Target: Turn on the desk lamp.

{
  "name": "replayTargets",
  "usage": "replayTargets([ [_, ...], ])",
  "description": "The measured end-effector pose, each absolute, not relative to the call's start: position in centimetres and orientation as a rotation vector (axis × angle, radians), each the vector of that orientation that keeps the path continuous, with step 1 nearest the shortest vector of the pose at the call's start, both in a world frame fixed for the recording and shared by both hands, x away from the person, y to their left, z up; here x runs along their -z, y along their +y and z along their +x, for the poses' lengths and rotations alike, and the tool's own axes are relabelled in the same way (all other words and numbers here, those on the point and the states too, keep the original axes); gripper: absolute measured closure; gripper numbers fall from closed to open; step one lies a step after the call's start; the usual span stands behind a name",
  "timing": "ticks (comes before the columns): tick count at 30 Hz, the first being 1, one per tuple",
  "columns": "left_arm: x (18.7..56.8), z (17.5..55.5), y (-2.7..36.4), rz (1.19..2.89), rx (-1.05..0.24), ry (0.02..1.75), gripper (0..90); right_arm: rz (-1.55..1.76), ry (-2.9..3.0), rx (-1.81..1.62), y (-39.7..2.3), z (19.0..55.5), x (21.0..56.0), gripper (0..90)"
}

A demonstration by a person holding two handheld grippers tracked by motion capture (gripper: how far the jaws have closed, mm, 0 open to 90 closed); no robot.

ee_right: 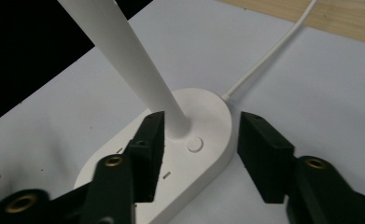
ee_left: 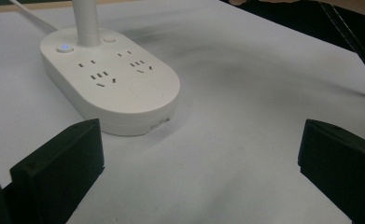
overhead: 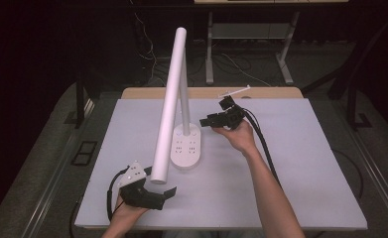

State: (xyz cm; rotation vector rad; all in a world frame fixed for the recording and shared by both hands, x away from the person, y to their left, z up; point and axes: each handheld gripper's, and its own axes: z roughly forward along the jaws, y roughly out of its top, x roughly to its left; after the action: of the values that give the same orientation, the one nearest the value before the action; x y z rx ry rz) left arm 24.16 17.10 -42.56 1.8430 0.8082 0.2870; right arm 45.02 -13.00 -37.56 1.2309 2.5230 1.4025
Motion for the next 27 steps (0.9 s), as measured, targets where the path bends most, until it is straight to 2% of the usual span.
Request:
replayTargets([
  [3,42.5,24.2,17.1,1.846,-0.289,0.803,0.0,1.221,2.538,-1.416,-12.7,45.2,38.0,62.9],
  [4,42.5,24.2,17.1,1.847,-0.288,0.803,0.0,1.221,2.546,-1.419,-12.4,45.3,38.4,70.0],
  [5,42.6,24.2,17.1,1.845,-0.286,0.805,0.0,1.219,2.551,-1.422,-12.3,45.4,38.6,73.2],
  [8,42.5,24.2,17.1,1.846,-0.287,0.803,0.0,1.219,2.554,-1.414,-12.0,45.5,39.0,77.2],
  [12,42.5,24.2,17.1,1.848,-0.287,0.803,0.0,1.244,2.556,-1.427,-11.6,45.8,39.8,88.7],
  [27,42.5,24.2,17.2,1.845,-0.287,0.803,0.0,1.27,2.593,-1.434,-10.2,46.4,42.2,89.3],
])
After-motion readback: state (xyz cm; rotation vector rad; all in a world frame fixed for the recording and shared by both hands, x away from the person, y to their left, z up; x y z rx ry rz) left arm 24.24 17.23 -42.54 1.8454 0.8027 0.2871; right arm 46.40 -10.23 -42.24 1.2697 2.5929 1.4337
